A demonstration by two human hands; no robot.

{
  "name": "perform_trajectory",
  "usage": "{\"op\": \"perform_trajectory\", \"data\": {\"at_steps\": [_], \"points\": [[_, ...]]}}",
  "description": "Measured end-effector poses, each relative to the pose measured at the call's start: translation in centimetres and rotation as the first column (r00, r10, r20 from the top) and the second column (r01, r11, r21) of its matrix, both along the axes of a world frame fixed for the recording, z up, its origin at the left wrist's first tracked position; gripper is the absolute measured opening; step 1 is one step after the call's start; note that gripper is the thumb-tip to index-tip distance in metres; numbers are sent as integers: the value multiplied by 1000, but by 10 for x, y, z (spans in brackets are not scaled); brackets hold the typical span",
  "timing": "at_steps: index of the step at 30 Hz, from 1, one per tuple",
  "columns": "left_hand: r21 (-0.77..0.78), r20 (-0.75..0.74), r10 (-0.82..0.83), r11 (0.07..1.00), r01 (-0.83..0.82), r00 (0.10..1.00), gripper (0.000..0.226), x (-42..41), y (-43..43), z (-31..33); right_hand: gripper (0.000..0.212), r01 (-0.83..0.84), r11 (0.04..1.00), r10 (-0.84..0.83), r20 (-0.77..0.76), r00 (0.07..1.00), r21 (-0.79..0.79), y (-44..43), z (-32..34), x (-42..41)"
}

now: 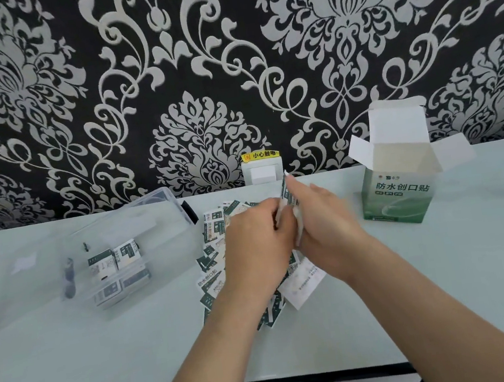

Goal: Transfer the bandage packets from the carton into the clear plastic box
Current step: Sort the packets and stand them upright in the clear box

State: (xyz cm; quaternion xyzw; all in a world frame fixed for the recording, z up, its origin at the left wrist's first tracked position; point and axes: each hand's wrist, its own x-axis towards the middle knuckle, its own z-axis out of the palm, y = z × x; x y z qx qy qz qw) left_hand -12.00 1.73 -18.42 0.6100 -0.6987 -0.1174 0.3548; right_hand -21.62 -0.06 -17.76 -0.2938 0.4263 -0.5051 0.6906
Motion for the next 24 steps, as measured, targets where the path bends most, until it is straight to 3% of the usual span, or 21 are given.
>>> {"op": "perform_trajectory", "data": {"at_steps": [3, 6, 9, 13, 16, 19, 22, 24], "points": [[-35, 318, -61, 997, 76, 946, 19, -4, 4, -4, 32, -33, 999, 36, -154, 987, 20, 0, -5, 7], [-8, 395, -179, 980, 198, 901, 32, -3, 5, -6, 29, 70, 997, -58, -233, 971, 44, -4, -5, 1], [17, 432, -249, 963, 268, 867, 45, 2, 11, -2, 27, 95, 994, -82, -204, 976, 54, -6, -1, -13], [42, 397, -256, 964, 262, 881, 95, 6, 18, 3, 16, -8, 1000, 12, -171, 985, 25, -3, 6, -22], [199, 181, -338, 932, 302, 924, 122, 10, 17, 4, 13, -188, 982, 178, -205, 962, -32, 3, 7, -19], [188, 150, -373, 920, 344, 916, 114, 12, 16, 2, 23, -360, 928, 319, -286, 903, -99, 9, 8, -14], [88, 185, -290, 956, 279, 939, 87, 20, 12, 4, 25, -438, 887, 387, -287, 877, -143, 8, 7, -15], [66, 219, -239, 971, 230, 946, 82, 25, 9, 4, 22, -474, 867, 425, -269, 864, -153, 7, 7, -16]]}}
